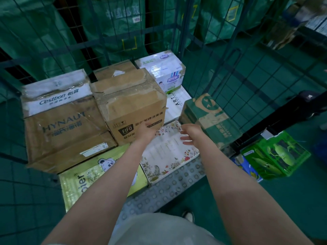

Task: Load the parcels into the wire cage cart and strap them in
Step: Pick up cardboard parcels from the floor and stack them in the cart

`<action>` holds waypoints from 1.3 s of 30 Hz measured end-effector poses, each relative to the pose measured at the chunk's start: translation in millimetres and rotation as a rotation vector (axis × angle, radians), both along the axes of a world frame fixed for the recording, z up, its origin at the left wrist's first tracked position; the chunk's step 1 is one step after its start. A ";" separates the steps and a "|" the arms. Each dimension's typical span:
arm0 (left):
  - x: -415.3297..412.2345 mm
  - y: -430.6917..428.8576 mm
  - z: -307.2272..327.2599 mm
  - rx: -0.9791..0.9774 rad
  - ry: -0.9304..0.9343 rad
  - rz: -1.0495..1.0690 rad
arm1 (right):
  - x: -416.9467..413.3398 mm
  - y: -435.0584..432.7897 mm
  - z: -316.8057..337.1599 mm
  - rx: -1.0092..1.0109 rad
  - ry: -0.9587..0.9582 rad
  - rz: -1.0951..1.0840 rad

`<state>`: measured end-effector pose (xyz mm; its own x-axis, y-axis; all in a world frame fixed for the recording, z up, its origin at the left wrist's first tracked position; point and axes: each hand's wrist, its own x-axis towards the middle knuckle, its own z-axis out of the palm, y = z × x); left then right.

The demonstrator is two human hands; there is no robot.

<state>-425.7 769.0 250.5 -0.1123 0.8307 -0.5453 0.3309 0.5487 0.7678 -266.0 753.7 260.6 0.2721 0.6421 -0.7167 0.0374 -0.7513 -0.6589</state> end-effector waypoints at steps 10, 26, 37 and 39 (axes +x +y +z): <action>16.5 3.5 1.7 -0.013 0.036 -0.045 | -0.1 -3.1 -1.6 -0.014 -0.006 0.004; 184.5 -67.8 18.5 0.069 0.085 -0.627 | 146.7 -139.0 -9.5 0.096 0.023 -0.440; 332.3 -245.4 -7.0 0.055 0.077 -0.977 | 248.9 -354.8 -19.4 -0.035 0.075 -0.872; 352.4 -275.0 -8.2 0.034 0.075 -1.034 | 262.9 -390.0 -20.8 -0.044 0.085 -0.933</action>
<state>-73.4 493.9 242.3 0.6314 0.5559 -0.5407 0.6756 -0.0519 0.7355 -3.1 363.7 239.8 0.6092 0.1622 -0.7762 -0.6398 -0.4778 -0.6020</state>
